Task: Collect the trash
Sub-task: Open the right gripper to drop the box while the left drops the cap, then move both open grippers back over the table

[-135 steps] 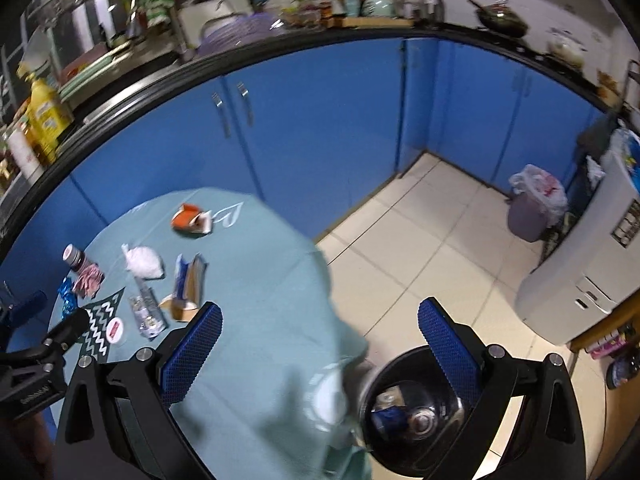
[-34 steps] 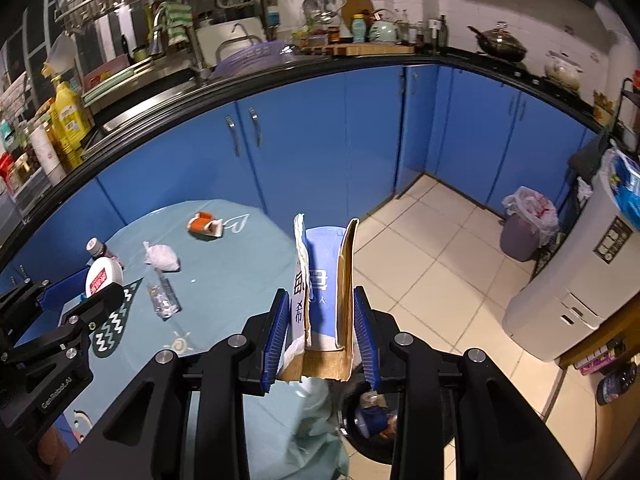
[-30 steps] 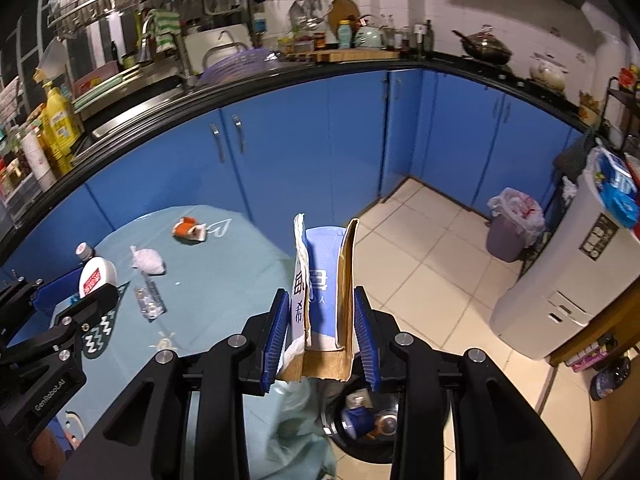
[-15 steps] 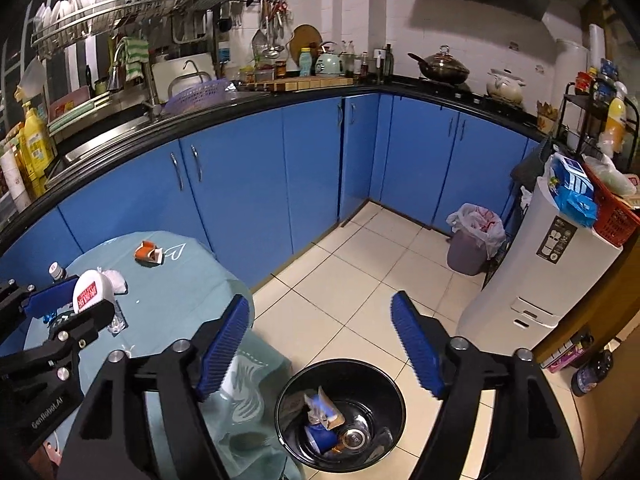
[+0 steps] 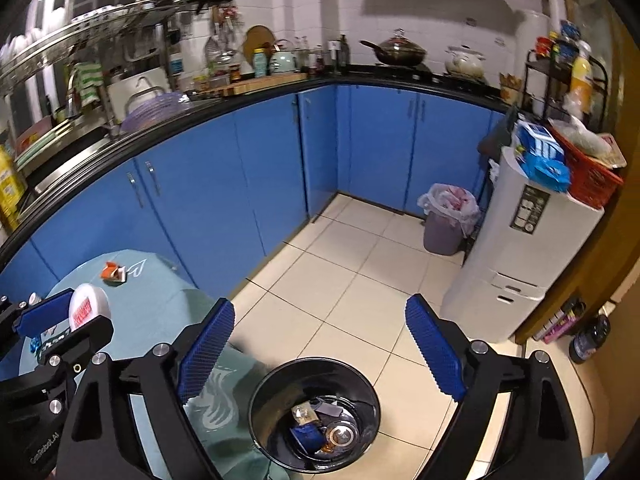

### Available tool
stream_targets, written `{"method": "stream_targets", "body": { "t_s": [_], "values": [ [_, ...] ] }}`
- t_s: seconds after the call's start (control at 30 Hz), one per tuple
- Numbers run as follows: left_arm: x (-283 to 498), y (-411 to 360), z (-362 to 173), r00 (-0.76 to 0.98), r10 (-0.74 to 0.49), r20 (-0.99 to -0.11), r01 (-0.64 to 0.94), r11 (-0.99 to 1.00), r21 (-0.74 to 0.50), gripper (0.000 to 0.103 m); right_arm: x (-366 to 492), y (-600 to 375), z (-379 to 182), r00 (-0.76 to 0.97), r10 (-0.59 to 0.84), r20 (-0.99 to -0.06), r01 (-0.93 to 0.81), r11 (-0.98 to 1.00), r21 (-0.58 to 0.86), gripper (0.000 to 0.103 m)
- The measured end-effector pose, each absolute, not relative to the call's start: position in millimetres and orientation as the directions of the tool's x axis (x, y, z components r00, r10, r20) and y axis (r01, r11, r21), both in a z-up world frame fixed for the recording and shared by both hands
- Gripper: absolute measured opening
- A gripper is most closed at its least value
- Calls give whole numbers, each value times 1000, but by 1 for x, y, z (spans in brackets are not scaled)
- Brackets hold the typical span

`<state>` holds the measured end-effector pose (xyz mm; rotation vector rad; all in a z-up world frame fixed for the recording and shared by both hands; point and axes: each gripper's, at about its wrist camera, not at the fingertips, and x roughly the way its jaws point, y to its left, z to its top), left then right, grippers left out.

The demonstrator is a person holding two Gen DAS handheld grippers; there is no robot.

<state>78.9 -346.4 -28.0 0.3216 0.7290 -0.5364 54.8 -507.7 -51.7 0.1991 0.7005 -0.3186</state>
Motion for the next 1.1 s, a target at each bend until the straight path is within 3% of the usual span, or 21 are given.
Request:
{"method": "stream_targets", "body": {
  "t_s": [0.07,0.13,0.3,0.63,1.1],
  "values": [
    [79,-357,-27,619,-362,-697,581,808,96,50,53,-518,-52,712,-239,-660,379,923,74,85],
    [81,-366,-25,619,-376,-689,592,800,95,65,51,-525,-52,706,-252,-662,396,915,75,85],
    [88,-375,-21,627,-388,-676,587,805,82,78,53,-539,-54,692,-265,-671,423,903,80,85],
    [116,-336,-32,636,-302,-710,477,877,55,78,75,-510,-60,712,-178,-679,334,937,103,85],
    [151,-181,-42,694,-114,-711,189,982,27,78,137,-389,-61,738,-17,-675,100,991,85,85]
  ]
}}
